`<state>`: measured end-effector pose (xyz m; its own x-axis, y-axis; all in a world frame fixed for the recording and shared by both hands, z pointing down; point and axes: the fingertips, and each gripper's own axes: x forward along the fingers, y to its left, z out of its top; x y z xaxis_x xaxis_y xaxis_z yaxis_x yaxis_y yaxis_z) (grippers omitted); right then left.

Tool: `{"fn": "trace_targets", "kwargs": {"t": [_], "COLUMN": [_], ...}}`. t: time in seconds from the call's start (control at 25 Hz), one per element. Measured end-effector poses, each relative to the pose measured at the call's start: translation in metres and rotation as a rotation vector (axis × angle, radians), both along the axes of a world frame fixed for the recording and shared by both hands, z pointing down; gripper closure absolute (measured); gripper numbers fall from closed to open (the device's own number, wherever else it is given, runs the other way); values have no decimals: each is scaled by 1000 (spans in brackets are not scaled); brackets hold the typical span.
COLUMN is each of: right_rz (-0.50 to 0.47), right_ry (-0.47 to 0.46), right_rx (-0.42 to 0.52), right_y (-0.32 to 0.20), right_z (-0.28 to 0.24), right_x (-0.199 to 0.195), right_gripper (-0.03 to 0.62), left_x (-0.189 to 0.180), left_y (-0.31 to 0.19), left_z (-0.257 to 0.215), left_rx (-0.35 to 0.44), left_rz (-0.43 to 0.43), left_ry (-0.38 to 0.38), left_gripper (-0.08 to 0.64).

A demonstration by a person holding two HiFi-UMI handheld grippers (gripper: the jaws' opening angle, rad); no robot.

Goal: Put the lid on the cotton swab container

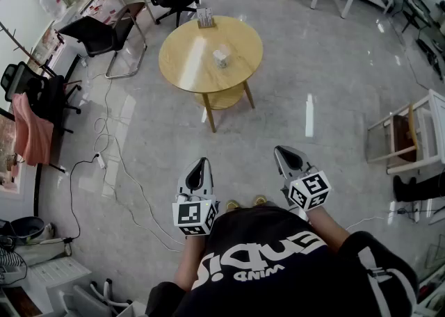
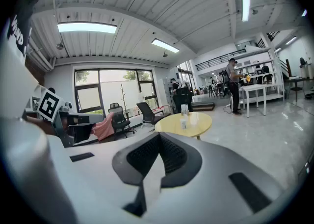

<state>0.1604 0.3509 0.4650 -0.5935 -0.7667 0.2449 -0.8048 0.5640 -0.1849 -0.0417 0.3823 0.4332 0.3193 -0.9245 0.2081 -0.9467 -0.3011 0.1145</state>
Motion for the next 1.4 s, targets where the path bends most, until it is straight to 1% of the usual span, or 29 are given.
{"fn": "trace_targets", "kwargs": {"t": [0.32, 0.4, 0.6, 0.8, 1.0, 1.2, 1.4], "right_rz": [1, -5, -28, 3, 44, 65, 60], "right_ry": [5, -8, -42, -47, -50, -51, -47], "right_rx": [12, 20, 39, 59, 67, 53, 48], "right_y": [2, 3, 6, 4, 1, -10, -31], "right_z": [-1, -5, -11, -15, -15, -10, 3], "right_x": [-7, -11, -27, -41, -43, -38, -37], "right_gripper": [589, 589, 589, 589, 589, 589, 589], "left_x": [-8, -10, -20, -34, -38, -34, -30], "left_y": [2, 1, 1, 0, -10, -28, -47], "left_z": [3, 3, 2, 7, 9, 9, 18], "left_rx": [-4, -6, 10, 9, 14, 15, 15], "left_rz": [-2, 2, 17, 52, 78, 100, 92], "left_ry": [3, -5, 4, 5, 7, 11, 4], "left_gripper": [549, 549, 549, 549, 548, 549, 549]}}
